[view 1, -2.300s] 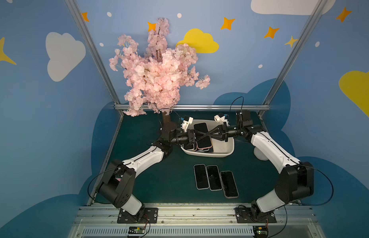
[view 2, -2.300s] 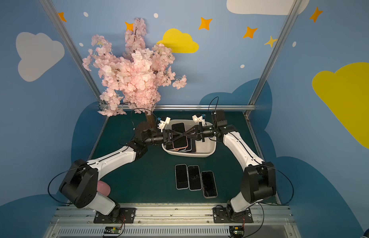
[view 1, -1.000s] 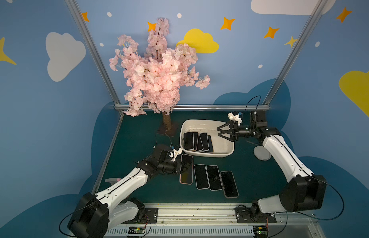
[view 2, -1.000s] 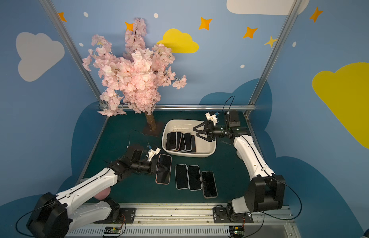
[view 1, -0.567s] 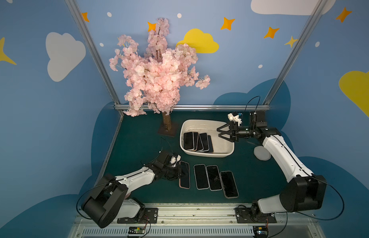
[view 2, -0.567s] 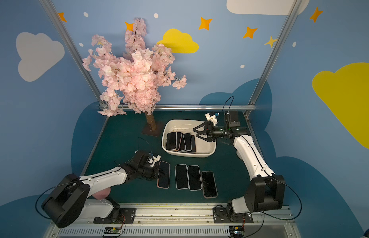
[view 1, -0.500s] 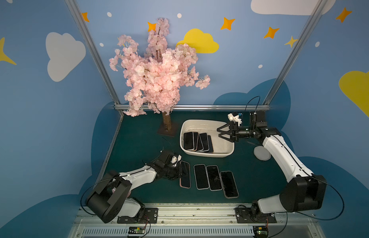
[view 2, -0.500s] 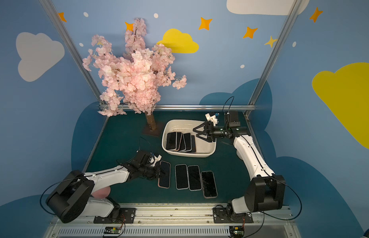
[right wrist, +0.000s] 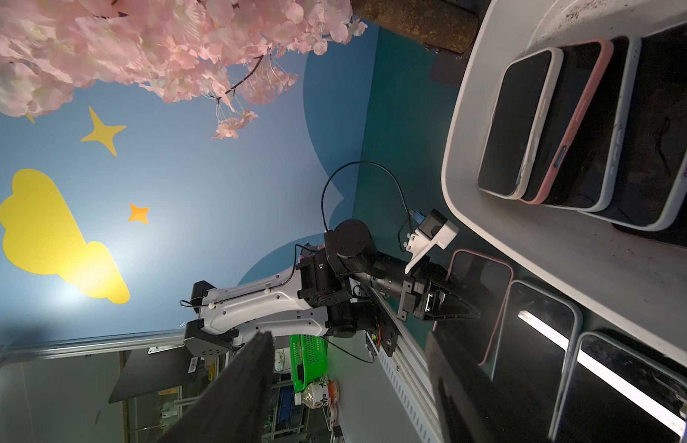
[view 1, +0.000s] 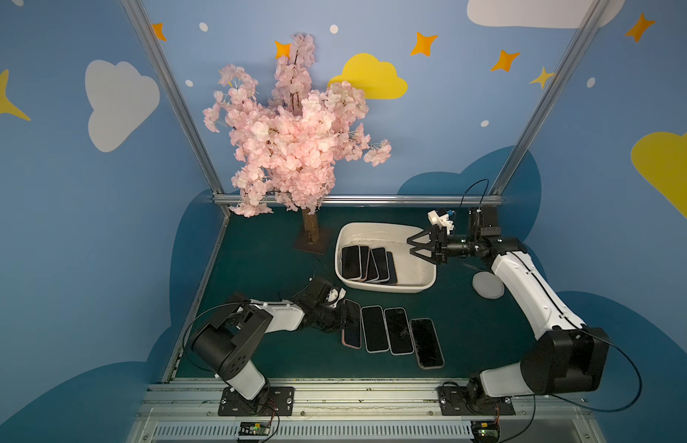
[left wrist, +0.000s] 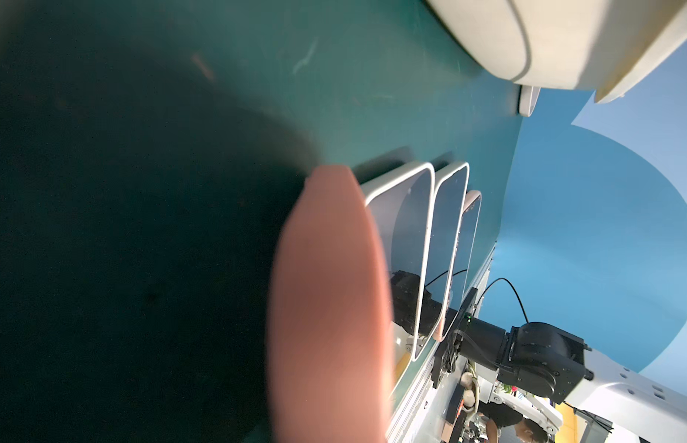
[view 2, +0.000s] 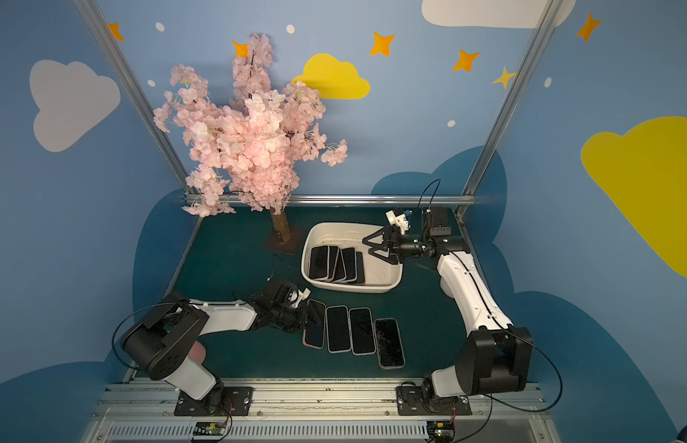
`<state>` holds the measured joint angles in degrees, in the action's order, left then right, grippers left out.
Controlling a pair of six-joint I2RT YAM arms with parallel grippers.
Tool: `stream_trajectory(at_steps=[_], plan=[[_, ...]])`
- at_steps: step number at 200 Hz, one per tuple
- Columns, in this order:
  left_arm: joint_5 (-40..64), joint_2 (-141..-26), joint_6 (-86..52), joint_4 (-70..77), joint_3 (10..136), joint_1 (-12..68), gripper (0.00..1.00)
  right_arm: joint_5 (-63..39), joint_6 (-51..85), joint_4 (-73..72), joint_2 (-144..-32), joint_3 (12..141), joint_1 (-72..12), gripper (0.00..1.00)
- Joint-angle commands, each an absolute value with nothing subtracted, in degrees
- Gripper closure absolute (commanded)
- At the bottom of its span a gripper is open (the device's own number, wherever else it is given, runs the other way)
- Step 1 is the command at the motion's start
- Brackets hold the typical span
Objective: Take the phone out of the storage box
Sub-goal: Place the phone at the center of the board.
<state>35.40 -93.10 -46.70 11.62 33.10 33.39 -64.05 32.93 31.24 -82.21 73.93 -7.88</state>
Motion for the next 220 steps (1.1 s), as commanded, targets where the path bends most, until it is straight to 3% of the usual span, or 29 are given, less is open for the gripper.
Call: stream_trajectory(at_steps=[1,126,220], plan=[[37.49,-93.87,-46.49,12.22,33.93,33.74,0.91,-64.34,31.99,32.24,-79.65,72.99,-7.34,0.32],[33.64,-91.63,-42.6,2.43,34.01,33.74,0.48,-62.75,31.6,33.96,-77.32,72.34,-7.03,0.31],[23.75,-84.79,-35.07,-16.27,37.86,32.61,0.39,-59.28,30.03,37.18,-78.31,73.12,-7.71,0.27]])
